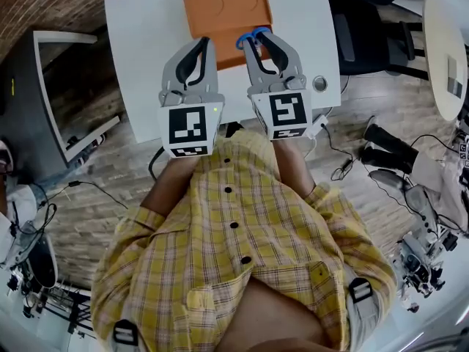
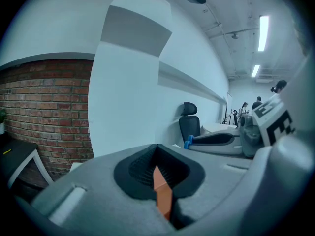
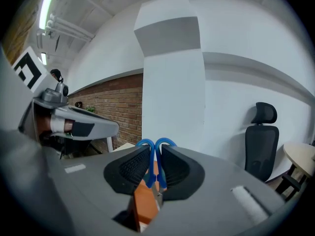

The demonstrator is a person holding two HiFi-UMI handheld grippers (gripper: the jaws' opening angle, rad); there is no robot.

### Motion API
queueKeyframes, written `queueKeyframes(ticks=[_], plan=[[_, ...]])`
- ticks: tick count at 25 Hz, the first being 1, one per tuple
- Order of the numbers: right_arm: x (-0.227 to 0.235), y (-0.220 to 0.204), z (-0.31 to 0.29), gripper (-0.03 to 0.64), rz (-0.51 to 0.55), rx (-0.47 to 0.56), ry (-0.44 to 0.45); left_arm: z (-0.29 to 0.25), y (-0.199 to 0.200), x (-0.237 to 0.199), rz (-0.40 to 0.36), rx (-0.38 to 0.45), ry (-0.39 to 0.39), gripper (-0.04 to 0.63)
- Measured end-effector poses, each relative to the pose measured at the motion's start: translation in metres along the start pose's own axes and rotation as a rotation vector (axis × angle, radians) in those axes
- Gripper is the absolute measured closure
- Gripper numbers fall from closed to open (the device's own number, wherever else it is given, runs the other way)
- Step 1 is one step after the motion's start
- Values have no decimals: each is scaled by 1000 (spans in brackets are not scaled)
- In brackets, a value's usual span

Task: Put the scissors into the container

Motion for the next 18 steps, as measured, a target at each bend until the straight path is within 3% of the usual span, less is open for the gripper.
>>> queueKeyframes(ticks=[5,18], plan=[[3,-9,-10,535,6,-58,45,-3,-2,-1,-3,-15,19,594],[-10,-42,-30,537,205,-181,216,-5,-9,-6,-12,-39,46,594]])
Point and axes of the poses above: the fingertips, and each gripper's own axes: z backward along the fingers, x to its right, y out of its top, the point moved 8 cm from there along z, backward along the fingers, and after that the axes turned 12 degrees about x, right-handed, at the moved point
